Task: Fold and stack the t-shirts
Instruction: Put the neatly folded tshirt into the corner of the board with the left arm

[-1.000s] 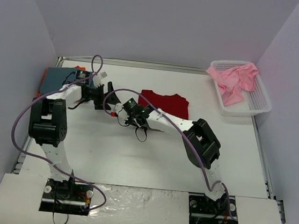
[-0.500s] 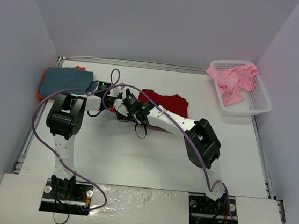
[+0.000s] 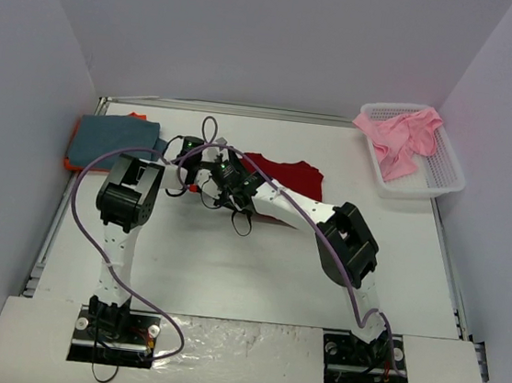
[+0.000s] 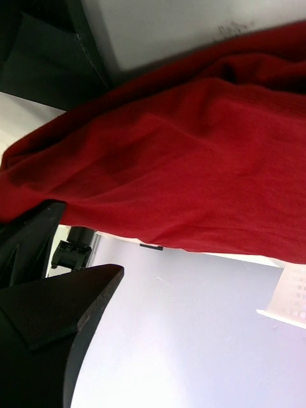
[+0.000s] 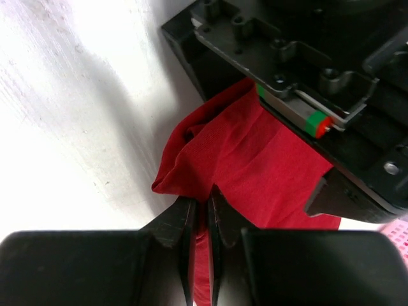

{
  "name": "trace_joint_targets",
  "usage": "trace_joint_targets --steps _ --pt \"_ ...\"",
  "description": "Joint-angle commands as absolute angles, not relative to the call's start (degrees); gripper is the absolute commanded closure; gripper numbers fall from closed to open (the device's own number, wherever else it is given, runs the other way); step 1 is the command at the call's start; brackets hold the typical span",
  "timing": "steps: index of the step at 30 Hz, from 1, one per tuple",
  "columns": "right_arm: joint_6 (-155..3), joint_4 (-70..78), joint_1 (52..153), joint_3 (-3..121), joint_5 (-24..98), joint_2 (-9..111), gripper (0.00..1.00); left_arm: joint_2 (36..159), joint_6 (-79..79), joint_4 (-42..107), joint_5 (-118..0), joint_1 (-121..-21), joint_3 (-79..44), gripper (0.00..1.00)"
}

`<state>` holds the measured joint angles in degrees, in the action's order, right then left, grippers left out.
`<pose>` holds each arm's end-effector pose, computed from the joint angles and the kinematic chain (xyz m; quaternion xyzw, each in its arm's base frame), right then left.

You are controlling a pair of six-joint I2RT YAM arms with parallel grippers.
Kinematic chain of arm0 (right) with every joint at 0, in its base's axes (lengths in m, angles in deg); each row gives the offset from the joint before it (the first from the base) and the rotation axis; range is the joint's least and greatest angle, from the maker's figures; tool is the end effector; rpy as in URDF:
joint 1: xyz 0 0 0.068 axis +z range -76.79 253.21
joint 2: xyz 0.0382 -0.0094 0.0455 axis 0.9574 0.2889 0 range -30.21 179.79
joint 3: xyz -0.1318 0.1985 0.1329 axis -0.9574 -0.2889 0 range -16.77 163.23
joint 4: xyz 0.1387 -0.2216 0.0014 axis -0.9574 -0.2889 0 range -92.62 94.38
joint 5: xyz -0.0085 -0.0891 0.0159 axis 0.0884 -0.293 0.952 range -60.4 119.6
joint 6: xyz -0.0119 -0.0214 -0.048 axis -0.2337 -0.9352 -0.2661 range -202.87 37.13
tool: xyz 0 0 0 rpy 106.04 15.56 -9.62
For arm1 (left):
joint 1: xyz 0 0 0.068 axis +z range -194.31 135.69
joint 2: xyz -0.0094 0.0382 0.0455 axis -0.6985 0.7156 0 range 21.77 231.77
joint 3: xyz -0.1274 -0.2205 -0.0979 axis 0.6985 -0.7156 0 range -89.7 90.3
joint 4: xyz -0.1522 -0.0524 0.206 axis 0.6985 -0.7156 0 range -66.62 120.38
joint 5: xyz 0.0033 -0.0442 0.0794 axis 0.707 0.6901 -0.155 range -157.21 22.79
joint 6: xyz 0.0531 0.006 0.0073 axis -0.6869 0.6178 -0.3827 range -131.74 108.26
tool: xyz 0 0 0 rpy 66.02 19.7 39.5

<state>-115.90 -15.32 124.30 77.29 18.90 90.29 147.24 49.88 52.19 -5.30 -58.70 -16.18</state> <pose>0.3040 0.3659 0.2070 -0.5929 0.7090 -0.0271 0.3808 0.4279 -0.1422 0.1270 -0.0626 0.7837 -0.6147 0.0626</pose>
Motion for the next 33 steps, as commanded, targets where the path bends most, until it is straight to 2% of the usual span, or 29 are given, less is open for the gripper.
trace_joint_targets --steps 1,6,8,9,10,12,13,14,22,23,24,25,27,28,33 --pt "-116.3 -17.6 124.6 79.4 18.4 88.1 1.0 148.9 49.6 52.4 -8.1 -59.9 -14.3 0.06" --pt "-116.3 -17.7 124.5 79.1 18.4 87.9 1.0 151.1 51.9 55.4 -6.9 -60.7 -14.4 0.05" --pt "-116.2 -17.7 124.5 79.0 18.5 88.1 1.0 151.4 52.1 56.3 -6.7 -60.7 -14.6 0.02" --pt "-116.2 -17.7 124.5 78.9 18.5 88.2 1.0 151.5 52.1 56.4 -6.5 -60.8 -14.7 0.11" --pt "-116.2 -17.7 124.5 78.9 18.6 88.2 1.0 151.5 52.2 56.7 -6.3 -60.9 -14.7 0.3" --pt "-116.1 -17.7 124.5 78.8 18.8 88.3 1.0 151.5 52.2 56.5 -6.0 -61.0 -15.0 0.58" --pt "-116.1 -17.7 124.5 78.7 18.9 88.4 1.0 151.6 52.1 56.3 -5.7 -61.1 -15.0 0.85" --pt "-116.1 -17.7 124.5 78.7 18.9 88.4 1.0 151.8 51.9 55.3 -5.2 -61.1 -14.6 0.96" --pt "-116.1 -17.7 124.5 78.7 19.3 88.9 1.0 151.2 51.0 54.1 -3.0 -61.3 -14.6 0.98" --pt "-116.3 -17.9 124.4 78.7 19.5 89.1 0.94 151.1 50.9 54.1 -2.8 -61.3 -14.6 0.98" --pt "-117.0 -19.9 124.4 79.2 20.3 89.1 0.7 150.9 50.7 53.9 -2.6 -61.2 -14.2 0.98" --pt "-117.2 -21.3 124.4 79.7 24.2 88.8 0.33 150.4 50.4 52.6 -2.3 -61.1 -13.9 0.98" --pt "-117.8 -26.0 124.4 80.6 28.7 87.4 0.07 150.0 48.0 50.3 -2.4 -60.6 -13.0 0.98" --pt "-120.2 -29.7 124.4 81.4 36.5 86.0 0.0 149.6 47.4 48.1 -2.6 -60.3 -11.9 0.98" --pt "-127.6 -53.3 123.7 83.1 52.1 79.8 0.0 148.6 42.3 42.0 -3.1 -59.3 -9.5 0.98"
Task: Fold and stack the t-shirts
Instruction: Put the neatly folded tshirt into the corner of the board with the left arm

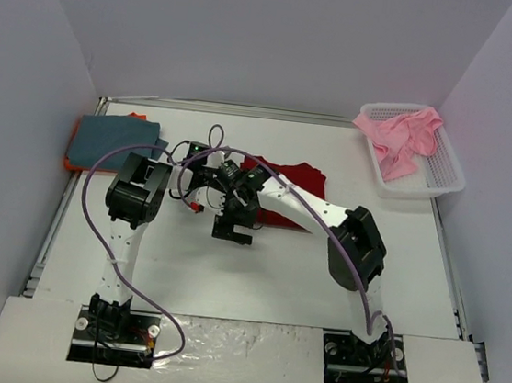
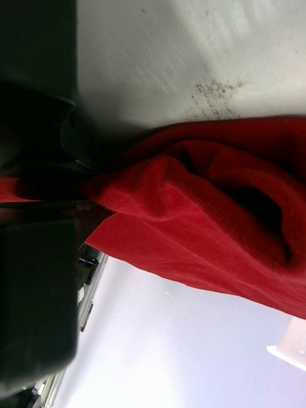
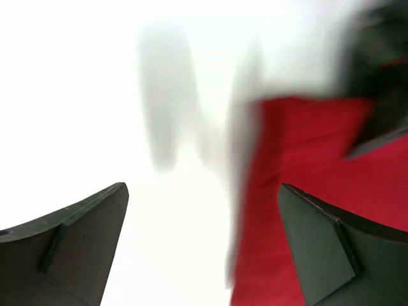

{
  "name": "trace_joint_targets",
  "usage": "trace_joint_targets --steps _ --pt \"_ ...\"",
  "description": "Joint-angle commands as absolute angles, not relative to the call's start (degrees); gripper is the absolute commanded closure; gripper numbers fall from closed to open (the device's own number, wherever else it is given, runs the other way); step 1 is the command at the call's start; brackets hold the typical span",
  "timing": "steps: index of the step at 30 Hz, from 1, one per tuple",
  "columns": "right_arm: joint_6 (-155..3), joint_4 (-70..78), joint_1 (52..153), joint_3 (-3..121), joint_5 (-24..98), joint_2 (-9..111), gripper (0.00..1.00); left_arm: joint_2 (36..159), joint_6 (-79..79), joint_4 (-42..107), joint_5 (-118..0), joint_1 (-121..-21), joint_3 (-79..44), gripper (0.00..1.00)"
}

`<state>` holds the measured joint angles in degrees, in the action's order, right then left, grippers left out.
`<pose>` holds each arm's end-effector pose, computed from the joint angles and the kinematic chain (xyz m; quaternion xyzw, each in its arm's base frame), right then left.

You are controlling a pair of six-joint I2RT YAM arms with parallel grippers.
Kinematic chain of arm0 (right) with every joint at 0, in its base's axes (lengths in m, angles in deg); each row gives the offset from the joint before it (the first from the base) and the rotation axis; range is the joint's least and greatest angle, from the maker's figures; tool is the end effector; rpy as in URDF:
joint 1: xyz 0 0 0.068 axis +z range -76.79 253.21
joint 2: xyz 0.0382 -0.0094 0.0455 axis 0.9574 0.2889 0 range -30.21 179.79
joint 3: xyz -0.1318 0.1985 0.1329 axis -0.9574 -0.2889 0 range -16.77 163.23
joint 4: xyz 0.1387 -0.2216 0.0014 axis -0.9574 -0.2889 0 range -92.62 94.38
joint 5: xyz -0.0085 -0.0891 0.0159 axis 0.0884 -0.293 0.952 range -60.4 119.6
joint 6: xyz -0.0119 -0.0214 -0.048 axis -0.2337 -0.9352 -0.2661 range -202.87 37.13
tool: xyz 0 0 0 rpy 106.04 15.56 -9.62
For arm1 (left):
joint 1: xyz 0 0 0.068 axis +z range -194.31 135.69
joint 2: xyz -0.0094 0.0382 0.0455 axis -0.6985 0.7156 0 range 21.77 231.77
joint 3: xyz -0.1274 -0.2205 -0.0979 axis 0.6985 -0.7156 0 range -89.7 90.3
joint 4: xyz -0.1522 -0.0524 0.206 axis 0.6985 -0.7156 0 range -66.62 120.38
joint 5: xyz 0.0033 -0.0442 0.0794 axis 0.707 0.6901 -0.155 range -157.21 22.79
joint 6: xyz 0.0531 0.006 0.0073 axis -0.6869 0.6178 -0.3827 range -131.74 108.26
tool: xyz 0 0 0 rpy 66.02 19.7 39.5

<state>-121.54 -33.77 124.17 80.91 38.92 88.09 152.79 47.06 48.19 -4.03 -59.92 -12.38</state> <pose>0.2804 0.3548 0.2225 -0.6921 0.6655 0.1065 0.2584 0.4340 -0.1543 0.0979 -0.0577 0.7930 -0.6059 0.0265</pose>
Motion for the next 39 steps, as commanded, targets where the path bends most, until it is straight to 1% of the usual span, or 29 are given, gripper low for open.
trace_joint_targets --steps 1,2,3,5,6,8,9,10,14,17,21,22,24,25,27,28,31,32,33,35,36,39 --pt "-129.0 -56.2 123.0 80.9 53.1 77.4 0.0 148.5 41.4 40.9 -3.3 -59.3 -8.6 0.98" --pt "-131.5 -58.6 122.0 79.1 54.6 76.0 0.0 148.5 39.3 39.5 -3.7 -59.2 -8.0 0.98" --pt "-131.8 -60.1 118.5 77.1 54.6 74.5 0.0 148.5 38.5 37.5 -3.8 -59.2 -7.5 0.98" --pt "-131.8 -59.0 113.5 70.8 55.1 69.8 0.0 148.5 36.0 35.6 -4.2 -58.9 -5.9 0.97" --pt "-131.3 -56.1 107.7 68.9 55.8 68.2 0.0 148.6 34.8 32.9 -4.5 -58.8 -5.2 0.98" --pt "-129.0 -51.0 101.9 64.4 55.1 64.2 0.0 148.6 30.0 27.9 -5.4 -58.4 -2.3 0.98" --pt "-124.1 -43.9 99.4 63.0 51.4 62.9 0.0 148.6 28.2 23.4 -6.4 -58.1 -1.3 0.98" --pt "-121.8 -40.4 95.3 61.8 49.4 61.1 0.0 148.6 26.3 21.0 -7.0 -57.7 -0.2 0.98" --pt "-115.0 -29.7 88.5 59.7 43.7 61.4 0.0 148.2 17.9 11.7 -10.3 -55.7 4.9 0.98" --pt "-114.5 -28.3 86.7 59.0 44.4 63.6 0.0 146.8 13.9 6.4 -13.4 -53.5 8.2 0.98" --pt "-114.6 -26.5 86.7 56.4 45.9 67.5 0.0 148.1 6.9 -7.9 -15.5 -50.6 17.2 0.98" --pt "-114.9 -26.4 86.6 56.1 46.5 68.7 0.0 148.4 5.1 -10.5 -17.9 -50.0 21.6 0.98" --pt "-115.1 -26.2 86.6 55.2 45.6 69.1 0.0 149.0 0.2 -17.6 -20.8 -48.7 26.0 0.98" --pt "-115.0 -25.9 86.5 54.8 45.6 68.9 0.0 149.3 -2.3 -19.9 -23.1 -48.3 30.8 0.98" --pt "-115.1 -25.2 86.3 54.2 46.6 68.8 0.0 150.4 -4.3 -25.9 -25.3 -47.3 35.8 0.98" --pt "-115.1 -25.1 86.3 53.7 47.0 68.8 0.0 151.0 -5.4 -28.0 -26.2 -46.9 41.1 0.97" --pt "-115.2 -24.9 86.2 52.8 47.7 68.7 0.0 153.2 -8.9 -34.9 -32.1 -46.2 48.7 0.98" --pt "-115.1 -24.7 86.2 52.6 47.8 68.8 0.0 153.9 -10.6 -36.7 -33.5 -46.0 53.3 0.97" --pt "-115.2 -24.7 86.2 52.5 47.7 68.9 0.0 154.9 -11.4 -39.4 -36.2 -45.8 55.0 0.98" --pt "-115.2 -24.6 86.2 52.2 47.9 69.1 0.0 154.8 -14.5 -40.5 -39.2 -45.5 56.5 0.98" --pt "-115.2 -24.6 86.2 52.2 48.1 69.0 0.0 154.7 -15.6 -41.1 -42.7 -45.4 56.9 0.98" --pt "-115.4 -24.6 86.2 51.8 48.4 69.0 0.0 154.8 -19.7 -43.2 -46.5 -45.1 58.2 0.98"
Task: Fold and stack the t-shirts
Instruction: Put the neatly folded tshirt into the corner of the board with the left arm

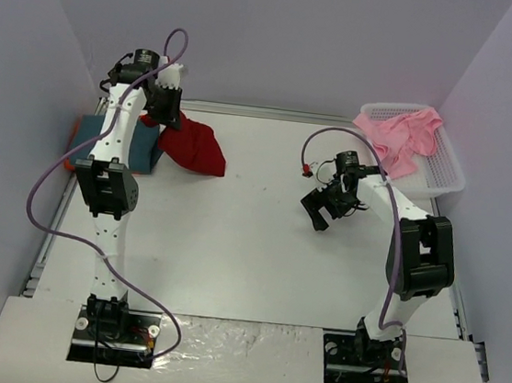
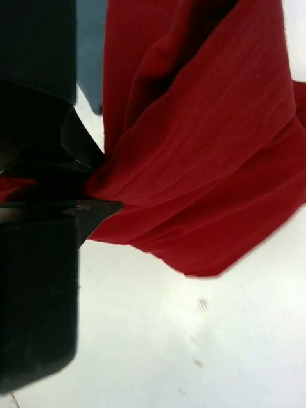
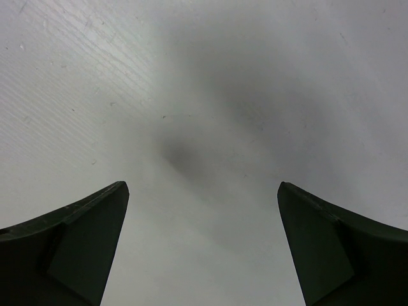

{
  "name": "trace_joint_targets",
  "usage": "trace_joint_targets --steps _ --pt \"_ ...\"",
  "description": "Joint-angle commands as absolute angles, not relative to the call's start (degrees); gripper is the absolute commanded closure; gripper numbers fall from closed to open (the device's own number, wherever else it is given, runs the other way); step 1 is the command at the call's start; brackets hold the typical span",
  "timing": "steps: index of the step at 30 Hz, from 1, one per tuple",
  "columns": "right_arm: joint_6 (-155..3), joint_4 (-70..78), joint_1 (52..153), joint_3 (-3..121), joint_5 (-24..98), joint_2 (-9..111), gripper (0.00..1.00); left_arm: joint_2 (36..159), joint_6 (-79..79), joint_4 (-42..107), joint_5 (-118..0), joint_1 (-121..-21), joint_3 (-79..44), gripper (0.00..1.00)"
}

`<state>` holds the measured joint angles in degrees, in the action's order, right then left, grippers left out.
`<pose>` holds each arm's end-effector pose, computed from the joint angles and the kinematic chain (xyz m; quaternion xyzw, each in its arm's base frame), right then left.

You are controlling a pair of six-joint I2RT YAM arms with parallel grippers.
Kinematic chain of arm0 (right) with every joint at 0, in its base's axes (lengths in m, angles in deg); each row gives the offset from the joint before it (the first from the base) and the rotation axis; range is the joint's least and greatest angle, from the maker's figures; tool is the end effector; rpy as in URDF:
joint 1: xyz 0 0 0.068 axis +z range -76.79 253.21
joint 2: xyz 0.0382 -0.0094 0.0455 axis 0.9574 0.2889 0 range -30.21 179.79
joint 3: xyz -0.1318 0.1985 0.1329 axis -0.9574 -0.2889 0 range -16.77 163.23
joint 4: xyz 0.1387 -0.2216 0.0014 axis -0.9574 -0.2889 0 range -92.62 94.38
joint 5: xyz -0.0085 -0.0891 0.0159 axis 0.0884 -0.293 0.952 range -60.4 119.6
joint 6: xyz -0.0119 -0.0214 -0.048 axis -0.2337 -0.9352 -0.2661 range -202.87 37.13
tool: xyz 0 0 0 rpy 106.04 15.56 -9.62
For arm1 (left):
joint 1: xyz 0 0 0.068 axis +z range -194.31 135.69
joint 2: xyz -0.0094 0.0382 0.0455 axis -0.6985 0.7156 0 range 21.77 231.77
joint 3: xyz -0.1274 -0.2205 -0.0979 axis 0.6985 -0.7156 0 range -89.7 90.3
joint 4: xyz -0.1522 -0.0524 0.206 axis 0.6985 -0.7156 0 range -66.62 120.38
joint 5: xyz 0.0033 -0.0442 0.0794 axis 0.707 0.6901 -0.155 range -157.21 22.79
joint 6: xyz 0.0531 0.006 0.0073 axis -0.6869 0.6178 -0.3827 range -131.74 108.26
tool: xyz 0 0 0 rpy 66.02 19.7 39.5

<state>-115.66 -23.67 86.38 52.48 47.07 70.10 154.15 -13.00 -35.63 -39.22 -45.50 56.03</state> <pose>0.3516 0.0932 0.2056 -0.4092 0.8613 0.0994 0.2843 0.4858 -0.0269 0.3396 0.0970 0.9174 -0.2290 0.3107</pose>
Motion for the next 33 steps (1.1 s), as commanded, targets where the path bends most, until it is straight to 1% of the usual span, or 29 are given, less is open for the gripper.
trace_joint_targets --steps 1,5,6,8,17,20,23,25,33 --pt "-115.5 -24.7 86.2 51.7 48.6 69.0 0.0 154.7 -20.3 -43.4 -48.0 -44.8 58.3 0.98" --pt "-115.7 -24.8 86.2 51.5 48.8 69.3 0.0 155.4 -23.9 -45.6 -50.8 -44.6 58.0 0.98" --pt "-115.7 -24.8 86.2 51.4 48.8 69.5 0.0 156.0 -24.3 -46.1 -51.4 -42.8 58.0 0.98" --pt "-115.8 -24.8 86.2 51.3 48.5 69.8 0.0 156.7 -25.6 -46.6 -52.9 -42.4 57.9 0.98" --pt "-116.0 -25.0 86.2 51.2 46.9 72.0 0.0 157.3 -29.7 -45.1 -60.3 -42.2 59.6 0.98" --pt "-116.0 -24.9 86.2 51.3 46.5 72.8 0.0 156.2 -32.5 -43.3 -64.9 -43.3 58.9 0.98" --pt "-116.0 -25.1 86.2 51.3 46.3 73.2 0.0 155.1 -34.4 -41.4 -66.7 -43.7 58.2 0.98" --pt "-116.0 -25.2 86.3 51.3 46.2 73.5 0.0 154.7 -34.5 -41.0 -68.0 -46.3 58.0 0.98" --pt "-116.3 -25.6 86.4 51.3 44.8 75.3 0.0 152.8 -32.9 -38.5 -72.2 -50.5 60.4 0.98"
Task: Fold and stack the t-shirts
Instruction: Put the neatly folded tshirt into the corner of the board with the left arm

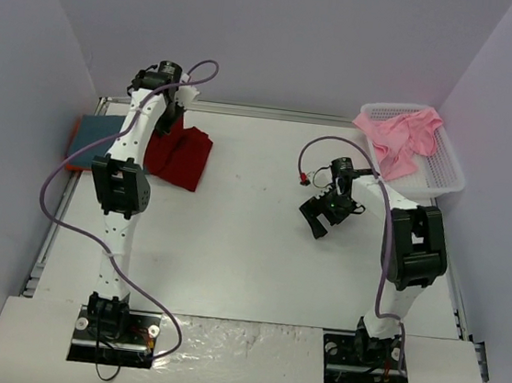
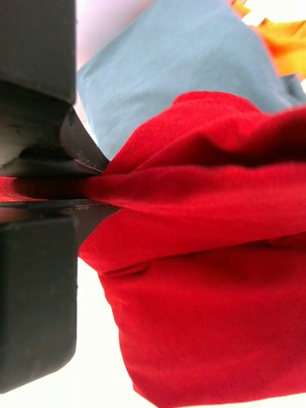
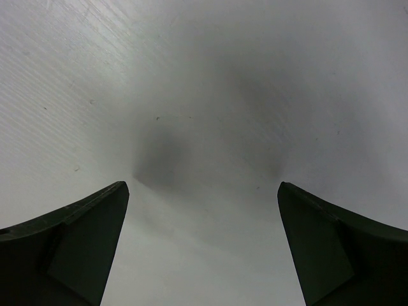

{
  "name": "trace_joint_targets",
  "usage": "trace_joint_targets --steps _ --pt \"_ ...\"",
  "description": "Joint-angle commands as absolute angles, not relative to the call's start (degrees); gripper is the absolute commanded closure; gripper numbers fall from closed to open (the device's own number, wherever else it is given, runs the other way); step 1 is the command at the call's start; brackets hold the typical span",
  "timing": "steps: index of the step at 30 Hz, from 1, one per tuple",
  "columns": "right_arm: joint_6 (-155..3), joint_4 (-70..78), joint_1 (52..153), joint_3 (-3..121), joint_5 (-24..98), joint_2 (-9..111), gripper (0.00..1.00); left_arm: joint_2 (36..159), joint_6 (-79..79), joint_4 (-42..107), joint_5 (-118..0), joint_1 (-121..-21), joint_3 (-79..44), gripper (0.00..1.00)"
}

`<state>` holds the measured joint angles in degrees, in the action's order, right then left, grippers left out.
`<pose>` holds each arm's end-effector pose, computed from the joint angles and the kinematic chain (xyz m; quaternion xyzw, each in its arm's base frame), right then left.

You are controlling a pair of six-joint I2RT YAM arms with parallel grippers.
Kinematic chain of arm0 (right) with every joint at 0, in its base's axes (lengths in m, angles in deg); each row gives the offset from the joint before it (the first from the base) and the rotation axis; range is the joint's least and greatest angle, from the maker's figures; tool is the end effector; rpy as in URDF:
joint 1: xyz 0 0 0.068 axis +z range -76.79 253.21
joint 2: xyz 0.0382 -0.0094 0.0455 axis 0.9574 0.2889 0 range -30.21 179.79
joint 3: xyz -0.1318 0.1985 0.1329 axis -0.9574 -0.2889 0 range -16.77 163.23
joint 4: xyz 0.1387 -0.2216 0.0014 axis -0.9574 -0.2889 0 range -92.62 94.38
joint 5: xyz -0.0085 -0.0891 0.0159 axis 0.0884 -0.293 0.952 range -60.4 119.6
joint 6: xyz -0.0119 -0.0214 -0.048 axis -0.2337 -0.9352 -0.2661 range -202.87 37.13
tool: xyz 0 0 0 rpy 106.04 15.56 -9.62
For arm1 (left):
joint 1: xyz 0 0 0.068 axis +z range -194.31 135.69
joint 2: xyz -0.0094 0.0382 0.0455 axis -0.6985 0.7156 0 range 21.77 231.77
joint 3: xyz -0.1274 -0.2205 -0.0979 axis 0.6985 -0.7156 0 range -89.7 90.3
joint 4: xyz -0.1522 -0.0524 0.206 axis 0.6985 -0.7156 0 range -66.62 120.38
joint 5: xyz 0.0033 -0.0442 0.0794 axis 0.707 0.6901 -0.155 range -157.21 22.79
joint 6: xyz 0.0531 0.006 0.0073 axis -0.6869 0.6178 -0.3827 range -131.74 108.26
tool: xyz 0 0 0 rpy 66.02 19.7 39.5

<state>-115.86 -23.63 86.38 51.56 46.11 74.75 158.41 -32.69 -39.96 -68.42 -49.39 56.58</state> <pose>0.3550 0.0934 0.1728 -0.4075 0.8758 0.1006 0.2381 0.4950 -0.0433 0.2993 0.2153 0.9432 0.0450 0.2490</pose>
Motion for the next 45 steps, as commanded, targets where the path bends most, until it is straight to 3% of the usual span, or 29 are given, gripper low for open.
trace_joint_targets --steps 1,19,45 --pt "-116.3 -25.6 86.5 51.3 44.5 75.4 0.0 153.0 -32.8 -38.5 -73.6 -50.9 61.2 0.98" --pt "-116.6 -25.7 87.6 50.7 42.1 77.4 0.0 149.6 -35.1 -33.3 -86.2 -48.6 60.2 0.98" --pt "-117.1 -26.1 88.1 50.1 39.8 78.9 0.0 148.0 -37.8 -32.5 -88.2 -49.5 63.8 0.98"
